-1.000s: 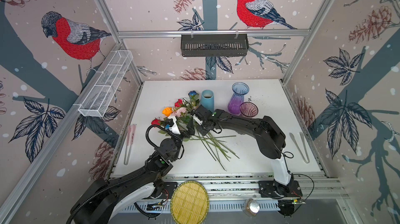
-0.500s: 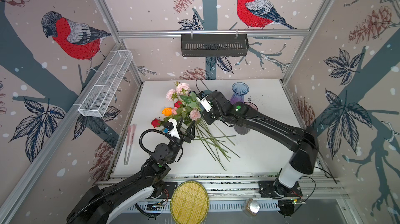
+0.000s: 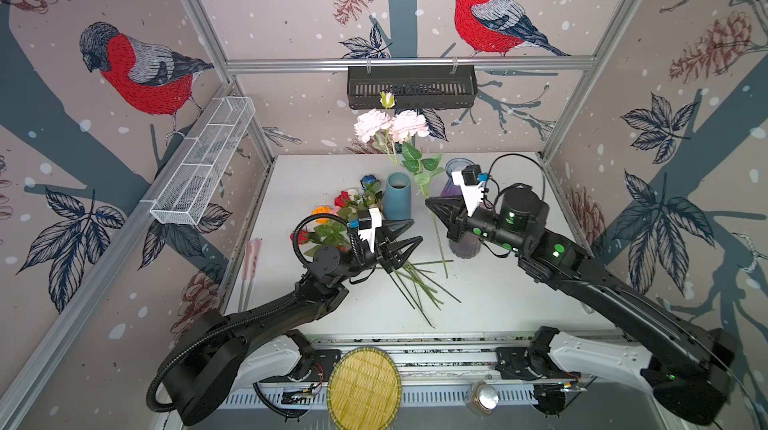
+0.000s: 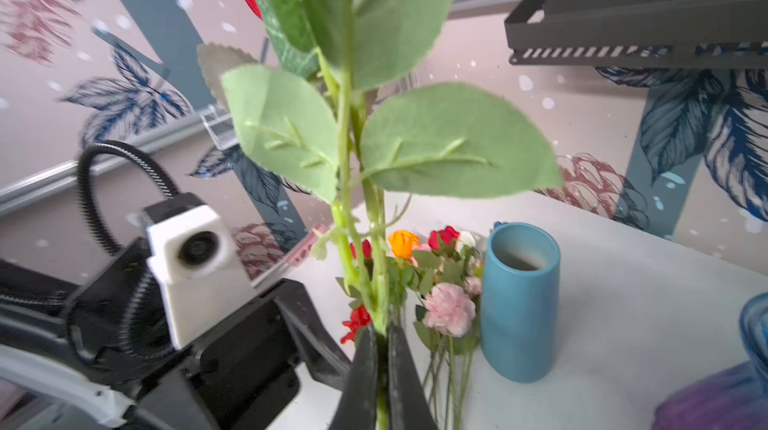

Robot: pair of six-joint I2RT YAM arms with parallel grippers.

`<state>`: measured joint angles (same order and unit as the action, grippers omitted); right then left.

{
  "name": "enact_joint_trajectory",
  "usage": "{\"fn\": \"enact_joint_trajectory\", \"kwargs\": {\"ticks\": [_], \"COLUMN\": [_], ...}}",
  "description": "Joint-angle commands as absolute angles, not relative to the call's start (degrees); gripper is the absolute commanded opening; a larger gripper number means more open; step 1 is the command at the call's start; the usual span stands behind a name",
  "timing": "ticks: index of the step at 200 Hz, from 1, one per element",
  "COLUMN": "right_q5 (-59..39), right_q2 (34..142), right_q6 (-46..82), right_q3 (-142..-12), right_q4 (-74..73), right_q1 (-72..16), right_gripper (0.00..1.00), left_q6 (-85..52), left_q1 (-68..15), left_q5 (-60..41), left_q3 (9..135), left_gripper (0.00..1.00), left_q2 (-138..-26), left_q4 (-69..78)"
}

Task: Arrange the flowers into the vase
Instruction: 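Grasp the carnation stem with the left gripper beside the right gripper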

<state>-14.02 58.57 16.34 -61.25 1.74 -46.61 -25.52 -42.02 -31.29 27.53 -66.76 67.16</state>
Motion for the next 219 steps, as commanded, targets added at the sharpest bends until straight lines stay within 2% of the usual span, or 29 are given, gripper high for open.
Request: {"fn": "enact_joint_trajectory", "kwargs": {"ticks": [1, 18, 46, 76, 108, 115, 129, 136, 158, 171, 188, 203, 219], "right_q5": [-19.11, -20.44, -21.69, -23.83, -24.52, -24.46, -24.33, -24.06, -23.15, -22.15, -19.94, -16.11, -7.64], "right_q2": [56.23, 55.09, 53.89, 53.01, 52.04, 51.80, 51.22, 50.96, 50.00, 49.02, 47.21, 45.41, 42.63], "right_q6": [19.88, 20.21, 20.13, 19.78, 19.89, 19.87, 19.91, 19.78, 19.73, 19.51, 18.77, 17.81, 17.71], "right_q3": [-60.06, -59.55, -58.72, -57.51, -56.47, -56.35, -56.25, -56.25, -56.25, -56.01, -55.64, -55.64, -55.48], "right_q4": [-3.78, -3.39, -3.25, -3.30, -3.25, -3.25, -3.17, -2.93, -1.92, -1.28, 0.13, 2.30, 5.67], "right_q1": [-46.10, -46.01, -45.84, -45.84, -45.82, -45.76, -45.64, -45.55, -45.28, -45.19, -45.09, -44.98, -44.62], "right_gripper": [0.03, 0.03, 0.03, 0.03, 0.03, 0.03, 0.03, 0.04, 0.21, 0.43, 0.60, 0.67, 0.72], "left_q6": [-30.23, -32.03, -32.34, -32.34, -31.87, -31.90, -31.74, -31.63, -31.48, -31.51, -30.93, -29.03, -25.51], "left_q1": [-42.25, -42.67, -43.15, -43.55, -44.19, -44.36, -44.73, -44.90, -45.33, -45.44, -45.57, -45.52, -45.52], "left_q5": [-41.52, -42.87, -44.21, -43.86, -44.59, -44.85, -45.41, -45.57, -45.70, -45.45, -44.15, -42.10, -38.90], "left_q3": [31.10, 33.43, 37.56, 40.33, 42.28, 42.60, 43.10, 43.31, 43.55, 43.75, 44.01, 44.74, 47.31], "left_gripper": [0.53, 0.51, 0.43, 0.40, 0.25, 0.20, 0.00, 0.00, 0.00, 0.00, 0.00, 0.00, 0.00], "left_q2": [-70.07, -72.07, -74.27, -75.51, -76.76, -77.02, -77.55, -77.81, -78.56, -78.83, -79.01, -78.77, -78.66], "left_q4": [72.20, 73.20, 70.26, 67.61, 65.66, 65.65, 65.35, 65.23, 65.48, 65.36, 64.84, 62.79, 57.51]}}
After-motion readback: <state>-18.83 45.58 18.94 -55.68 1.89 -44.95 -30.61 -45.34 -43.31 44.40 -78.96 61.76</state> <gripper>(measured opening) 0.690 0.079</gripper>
